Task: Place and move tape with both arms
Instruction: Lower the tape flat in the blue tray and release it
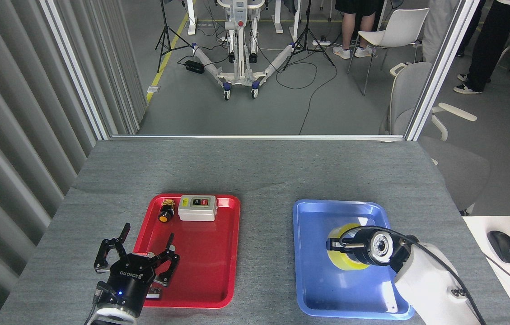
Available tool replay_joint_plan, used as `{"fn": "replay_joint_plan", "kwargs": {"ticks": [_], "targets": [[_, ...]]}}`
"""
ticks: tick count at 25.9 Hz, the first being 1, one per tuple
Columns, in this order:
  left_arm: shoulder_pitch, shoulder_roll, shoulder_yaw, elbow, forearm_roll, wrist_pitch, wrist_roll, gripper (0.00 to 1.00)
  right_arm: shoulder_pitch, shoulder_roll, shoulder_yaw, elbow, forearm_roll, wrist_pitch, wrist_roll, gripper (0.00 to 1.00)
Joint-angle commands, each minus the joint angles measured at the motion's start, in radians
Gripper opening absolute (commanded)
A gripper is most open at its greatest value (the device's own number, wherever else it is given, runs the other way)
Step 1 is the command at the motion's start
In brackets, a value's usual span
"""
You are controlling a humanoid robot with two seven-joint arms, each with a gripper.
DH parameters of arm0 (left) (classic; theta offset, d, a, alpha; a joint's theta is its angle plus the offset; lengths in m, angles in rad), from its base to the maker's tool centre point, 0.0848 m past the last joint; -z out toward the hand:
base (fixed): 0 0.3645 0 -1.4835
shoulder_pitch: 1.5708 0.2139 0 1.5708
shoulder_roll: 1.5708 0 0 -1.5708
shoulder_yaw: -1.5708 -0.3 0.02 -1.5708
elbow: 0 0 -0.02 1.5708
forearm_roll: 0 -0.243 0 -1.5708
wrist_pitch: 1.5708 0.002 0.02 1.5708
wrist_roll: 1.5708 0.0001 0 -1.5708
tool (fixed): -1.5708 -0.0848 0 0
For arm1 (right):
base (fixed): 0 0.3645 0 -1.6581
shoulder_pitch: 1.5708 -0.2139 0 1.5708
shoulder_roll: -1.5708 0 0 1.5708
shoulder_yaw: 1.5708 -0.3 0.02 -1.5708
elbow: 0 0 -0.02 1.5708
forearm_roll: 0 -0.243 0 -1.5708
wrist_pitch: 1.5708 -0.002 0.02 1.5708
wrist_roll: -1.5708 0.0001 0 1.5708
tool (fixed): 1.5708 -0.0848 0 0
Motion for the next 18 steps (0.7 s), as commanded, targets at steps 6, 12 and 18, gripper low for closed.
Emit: {"fn": "replay_joint_plan", "kwargs": {"ticks": [6, 12, 18], "targets": [[0.001, 0.011, 0.010, 0.001, 0.001, -0.001, 0.000, 1.00, 0.001, 0.000, -0.005, 0.000, 0.020, -0.002, 0.003, 0.55], [0.001, 0.017, 0.011, 0.001, 0.001, 0.000, 0.000, 1.00, 0.001, 0.002, -0.010, 0.000, 0.041, -0.002, 0.001, 0.59], [0.001, 0.021, 0.037, 0.001, 0.007, -0.001, 0.000, 1.00, 0.000, 0.002, -0.014, -0.018, 0.043, -0.011, -0.051, 0.74]]}}
